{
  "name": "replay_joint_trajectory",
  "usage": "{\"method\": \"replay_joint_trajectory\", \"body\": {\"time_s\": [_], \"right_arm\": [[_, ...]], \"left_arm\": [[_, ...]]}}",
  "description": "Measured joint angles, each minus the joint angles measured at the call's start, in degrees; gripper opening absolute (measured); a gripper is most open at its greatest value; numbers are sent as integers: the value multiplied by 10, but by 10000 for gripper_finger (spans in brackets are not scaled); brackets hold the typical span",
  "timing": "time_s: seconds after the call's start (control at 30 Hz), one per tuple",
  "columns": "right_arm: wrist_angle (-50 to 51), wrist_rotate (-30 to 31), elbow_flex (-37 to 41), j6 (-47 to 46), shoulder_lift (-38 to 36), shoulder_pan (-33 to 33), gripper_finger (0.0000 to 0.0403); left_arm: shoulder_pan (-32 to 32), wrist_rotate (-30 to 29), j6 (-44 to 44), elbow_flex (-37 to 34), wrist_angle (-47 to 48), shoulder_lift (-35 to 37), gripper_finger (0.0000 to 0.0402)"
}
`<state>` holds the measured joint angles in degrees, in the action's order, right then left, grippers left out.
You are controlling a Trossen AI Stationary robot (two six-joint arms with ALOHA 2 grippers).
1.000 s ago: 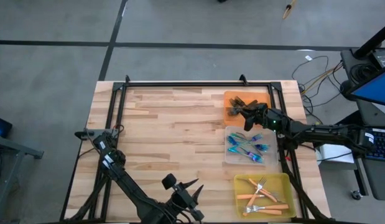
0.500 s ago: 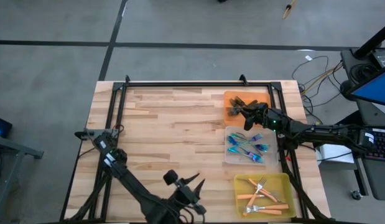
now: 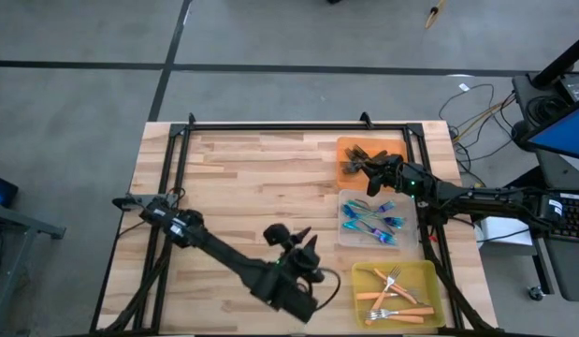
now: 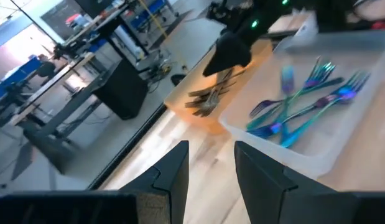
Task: Sort silverware by color (type)
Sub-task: Return to Home Position
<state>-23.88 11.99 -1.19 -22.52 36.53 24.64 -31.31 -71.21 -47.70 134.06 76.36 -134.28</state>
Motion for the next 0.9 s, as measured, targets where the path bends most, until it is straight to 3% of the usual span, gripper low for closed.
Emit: {"method": "replay_joint_trajectory", "body": {"time_s": [0.23, 0.37, 0.57, 0.7, 0.8, 0.9], "right_arm": [[0, 0, 0, 0, 0, 0, 109], [0, 0, 0, 0, 0, 0, 109], [0, 0, 0, 0, 0, 0, 109], [0, 0, 0, 0, 0, 0, 109], [0, 0, 0, 0, 0, 0, 109], [0, 0, 0, 0, 0, 0, 109]], "left_arm": [[67, 2, 41, -4, -6, 34, 110], [102, 28, 83, -72, -66, 74, 110], [147, 214, 271, -346, -412, 230, 110], [162, 302, 307, -551, -585, 330, 110], [176, 317, 308, -684, -679, 433, 110], [197, 294, 308, -794, -718, 541, 110]]}}
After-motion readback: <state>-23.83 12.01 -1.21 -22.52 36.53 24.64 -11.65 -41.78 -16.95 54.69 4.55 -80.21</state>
